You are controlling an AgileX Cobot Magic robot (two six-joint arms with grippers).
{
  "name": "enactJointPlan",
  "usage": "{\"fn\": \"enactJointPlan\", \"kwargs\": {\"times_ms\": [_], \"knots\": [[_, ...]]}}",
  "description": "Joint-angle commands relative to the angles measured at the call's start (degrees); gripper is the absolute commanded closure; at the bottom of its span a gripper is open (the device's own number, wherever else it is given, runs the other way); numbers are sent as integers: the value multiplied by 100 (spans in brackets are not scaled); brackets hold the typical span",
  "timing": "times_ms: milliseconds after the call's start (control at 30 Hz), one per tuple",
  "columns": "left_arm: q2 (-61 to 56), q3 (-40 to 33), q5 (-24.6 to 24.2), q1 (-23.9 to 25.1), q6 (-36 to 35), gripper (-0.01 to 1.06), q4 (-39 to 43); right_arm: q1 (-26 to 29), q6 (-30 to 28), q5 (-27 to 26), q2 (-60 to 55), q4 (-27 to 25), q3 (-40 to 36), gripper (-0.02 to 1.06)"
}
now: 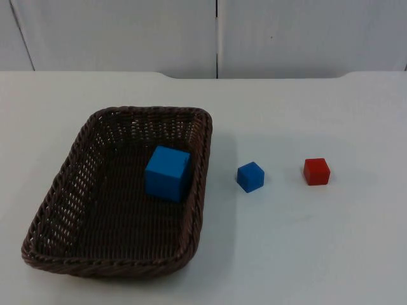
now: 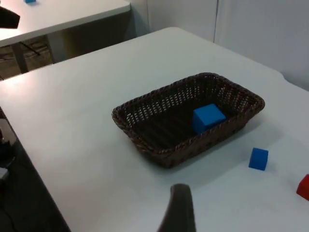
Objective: Pick up the basket with the left hand and place the largest block into the basket with the right hand.
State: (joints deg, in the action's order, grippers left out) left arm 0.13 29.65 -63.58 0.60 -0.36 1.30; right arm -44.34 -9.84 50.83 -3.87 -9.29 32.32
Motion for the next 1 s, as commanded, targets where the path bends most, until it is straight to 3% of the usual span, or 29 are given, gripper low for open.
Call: {"fn": "enactJointPlan", "kwargs": {"times_ms": [0, 300, 533, 767, 967], "knots": [[-13, -34, 134, 8, -106, 19, -94, -8, 33, 108, 244, 79, -18, 41], [-13, -143, 199, 8, 151, 19, -424, -8, 620, 778, 387, 651, -18, 41], [-13, -143, 199, 8, 151, 19, -424, -8, 620, 879, 387, 661, -18, 41], [-13, -143, 199, 8, 151, 19, -424, -8, 687, 1487, 387, 638, -18, 41], [-13, -143, 199, 8, 151, 19, -424, -8, 771, 1091, 387, 662, -282, 41]]}}
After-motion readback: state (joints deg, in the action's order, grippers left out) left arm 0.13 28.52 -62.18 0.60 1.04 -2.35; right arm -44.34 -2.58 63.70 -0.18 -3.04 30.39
